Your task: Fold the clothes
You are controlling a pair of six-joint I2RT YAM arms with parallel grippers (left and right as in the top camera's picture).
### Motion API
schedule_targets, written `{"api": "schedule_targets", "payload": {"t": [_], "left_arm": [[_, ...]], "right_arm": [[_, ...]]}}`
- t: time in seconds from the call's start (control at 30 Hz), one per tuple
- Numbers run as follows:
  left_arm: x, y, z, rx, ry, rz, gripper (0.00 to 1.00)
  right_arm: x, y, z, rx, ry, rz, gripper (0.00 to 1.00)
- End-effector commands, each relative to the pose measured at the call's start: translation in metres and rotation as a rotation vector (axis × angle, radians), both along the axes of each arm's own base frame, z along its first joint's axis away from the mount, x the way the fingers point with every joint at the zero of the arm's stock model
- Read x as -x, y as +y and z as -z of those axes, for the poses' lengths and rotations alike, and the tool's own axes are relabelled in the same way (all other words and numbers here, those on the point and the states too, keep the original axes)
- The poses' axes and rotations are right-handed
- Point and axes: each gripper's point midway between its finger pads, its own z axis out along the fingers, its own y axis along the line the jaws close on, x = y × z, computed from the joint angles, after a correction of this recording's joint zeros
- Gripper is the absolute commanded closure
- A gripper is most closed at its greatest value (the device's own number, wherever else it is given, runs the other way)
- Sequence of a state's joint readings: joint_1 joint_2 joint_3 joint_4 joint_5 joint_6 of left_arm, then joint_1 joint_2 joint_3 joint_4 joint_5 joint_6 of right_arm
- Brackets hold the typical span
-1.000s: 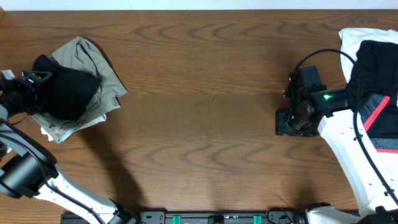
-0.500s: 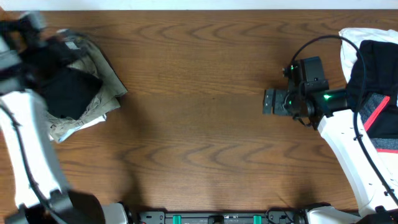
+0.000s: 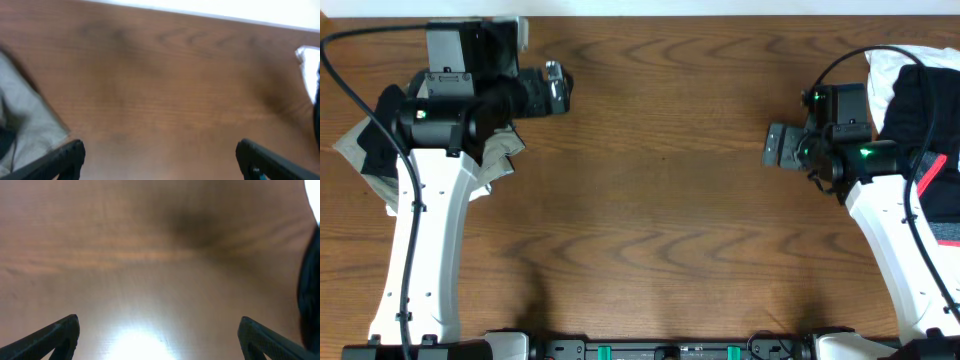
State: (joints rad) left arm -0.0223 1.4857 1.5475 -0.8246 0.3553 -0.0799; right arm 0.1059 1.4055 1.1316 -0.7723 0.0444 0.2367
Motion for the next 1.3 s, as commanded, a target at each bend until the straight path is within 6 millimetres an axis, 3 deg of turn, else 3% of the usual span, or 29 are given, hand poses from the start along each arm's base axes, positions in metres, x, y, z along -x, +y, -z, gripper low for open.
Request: {"api": "schedule_targets", "payload": {"t": [0.0,0.2,0.3,0.4,0.5,0.63,0.87,1.07,1.27], "left_arm": [[0.015,0.01,0.004,-0.048,0.042,-0.002,0.02],[0.063,0.011,-0.009,-0.088,-0.034,0.026,0.02],[0.093,0.013,-0.009,-0.092,-0.124,0.012,0.02],[0.128,0.015,0.003,-0.097,-0.197,0.003,0.02],[0.159,0.026,0.024,-0.135,-0.248,-0.046,0.02],[0.183,0.031,0.05,-0.153,-0.284,-0.071,0.02],[0.212,0.031,0.085,-0.158,-0.176,-0.062,0.02],[0.225,0.032,0.1,-0.161,-0.094,-0.055,0.02],[0.226,0.032,0.101,-0.162,-0.088,-0.055,0.02]], "right_arm": [[0.012,-0.006,-0.018,0.012,-0.028,0.0,0.01],[0.047,0.001,-0.065,-0.02,-0.196,-0.024,0.01],[0.072,0.007,-0.074,-0.034,-0.29,-0.055,0.01],[0.102,0.01,-0.073,-0.052,-0.376,-0.081,0.01],[0.127,-0.005,-0.065,-0.07,-0.449,0.018,0.01],[0.141,-0.012,-0.048,-0.141,-0.503,0.114,0.01],[0.17,-0.018,0.002,-0.094,-0.325,0.118,0.01],[0.197,-0.023,0.028,-0.054,-0.173,0.119,0.01],[0.198,-0.024,0.03,-0.053,-0.165,0.122,0.01]]}}
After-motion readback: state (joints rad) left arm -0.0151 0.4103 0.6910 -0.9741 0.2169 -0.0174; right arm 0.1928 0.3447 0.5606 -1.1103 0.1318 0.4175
